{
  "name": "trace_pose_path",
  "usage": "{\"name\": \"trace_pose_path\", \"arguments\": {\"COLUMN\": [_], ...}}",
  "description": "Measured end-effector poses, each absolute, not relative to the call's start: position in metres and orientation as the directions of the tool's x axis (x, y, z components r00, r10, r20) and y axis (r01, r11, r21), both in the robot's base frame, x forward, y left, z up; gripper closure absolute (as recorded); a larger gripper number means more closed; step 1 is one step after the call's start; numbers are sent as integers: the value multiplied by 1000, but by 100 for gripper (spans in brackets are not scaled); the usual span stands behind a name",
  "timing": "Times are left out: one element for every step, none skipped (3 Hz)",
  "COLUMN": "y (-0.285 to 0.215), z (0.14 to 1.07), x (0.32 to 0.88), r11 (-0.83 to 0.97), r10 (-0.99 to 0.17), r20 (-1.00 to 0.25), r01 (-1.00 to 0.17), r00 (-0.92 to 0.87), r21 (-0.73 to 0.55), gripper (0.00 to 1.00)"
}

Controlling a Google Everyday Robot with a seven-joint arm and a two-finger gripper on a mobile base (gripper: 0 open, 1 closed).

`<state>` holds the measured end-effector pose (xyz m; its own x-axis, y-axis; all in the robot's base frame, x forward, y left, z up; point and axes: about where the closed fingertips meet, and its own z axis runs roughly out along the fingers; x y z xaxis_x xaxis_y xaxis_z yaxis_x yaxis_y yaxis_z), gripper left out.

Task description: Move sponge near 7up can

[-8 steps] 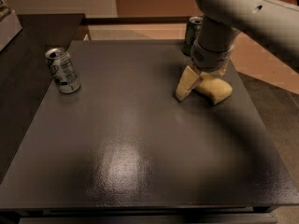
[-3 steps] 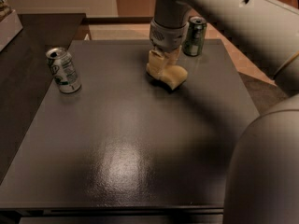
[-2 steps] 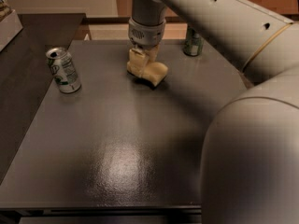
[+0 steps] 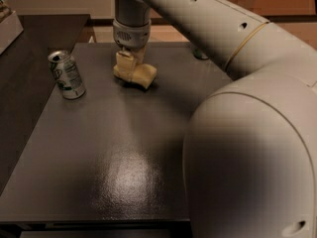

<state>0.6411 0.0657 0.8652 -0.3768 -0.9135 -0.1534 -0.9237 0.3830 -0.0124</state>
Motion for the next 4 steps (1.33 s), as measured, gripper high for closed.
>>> {"name": "trace_pose_path", "arguments": {"y": [78,92,92,105], "z": [864,863,863,859], "x": [643,645,645,647], "r11": [351,316,316,291], "r10": [-926,-937,-937,-949], "r20": [-157,-161,-161,-142], "r01": [-936,-949,-949,-955], "r00": [-344,-310,-310,-281], "r21": [-12,-12,-12,-56], "gripper": [100,100,100,100]}}
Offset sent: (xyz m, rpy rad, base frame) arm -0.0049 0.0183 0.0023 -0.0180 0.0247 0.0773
